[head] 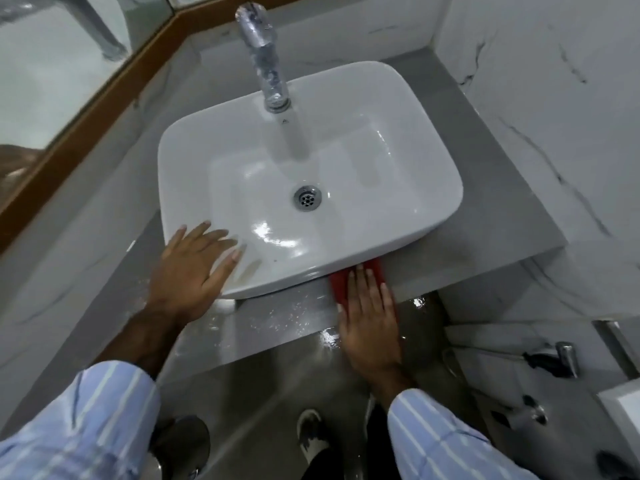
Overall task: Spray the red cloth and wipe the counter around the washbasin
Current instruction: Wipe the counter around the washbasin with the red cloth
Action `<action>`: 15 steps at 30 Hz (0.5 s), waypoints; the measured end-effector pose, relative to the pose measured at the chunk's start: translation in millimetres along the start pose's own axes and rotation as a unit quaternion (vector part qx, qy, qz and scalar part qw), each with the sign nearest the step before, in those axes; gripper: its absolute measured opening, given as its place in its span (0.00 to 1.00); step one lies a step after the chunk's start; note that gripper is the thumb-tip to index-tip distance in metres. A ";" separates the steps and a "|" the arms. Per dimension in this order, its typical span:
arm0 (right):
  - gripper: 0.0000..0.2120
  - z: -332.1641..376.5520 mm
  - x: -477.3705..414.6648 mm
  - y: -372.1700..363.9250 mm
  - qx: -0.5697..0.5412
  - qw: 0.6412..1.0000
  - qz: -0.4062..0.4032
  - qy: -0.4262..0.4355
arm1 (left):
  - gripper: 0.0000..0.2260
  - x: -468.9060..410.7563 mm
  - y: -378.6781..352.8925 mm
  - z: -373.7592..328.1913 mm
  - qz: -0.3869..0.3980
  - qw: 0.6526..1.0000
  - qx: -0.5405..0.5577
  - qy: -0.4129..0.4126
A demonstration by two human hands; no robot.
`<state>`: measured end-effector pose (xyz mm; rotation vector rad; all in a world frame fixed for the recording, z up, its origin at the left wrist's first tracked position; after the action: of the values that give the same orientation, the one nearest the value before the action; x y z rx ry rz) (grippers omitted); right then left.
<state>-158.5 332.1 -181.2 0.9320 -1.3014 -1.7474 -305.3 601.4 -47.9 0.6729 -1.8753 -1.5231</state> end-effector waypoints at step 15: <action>0.32 30.7 -1.1 -16.6 -0.002 0.994 0.009 0.105 | 0.35 -3.7 -5.4 38.0 -0.031 0.977 0.169 0.127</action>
<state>-187.4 349.3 -190.5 1.0687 -1.1655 -1.5900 -330.8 628.0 -59.0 1.0371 -1.9418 -1.0994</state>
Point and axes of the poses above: each hand's wrist, its own x-axis away from the middle knuckle, its own y-axis out of the back of the hand, z = x × y, the point moved 2 cm from there along -x, towards the middle knuckle, and after that the axes turned 13 degrees about y, right-handed, at the moved point
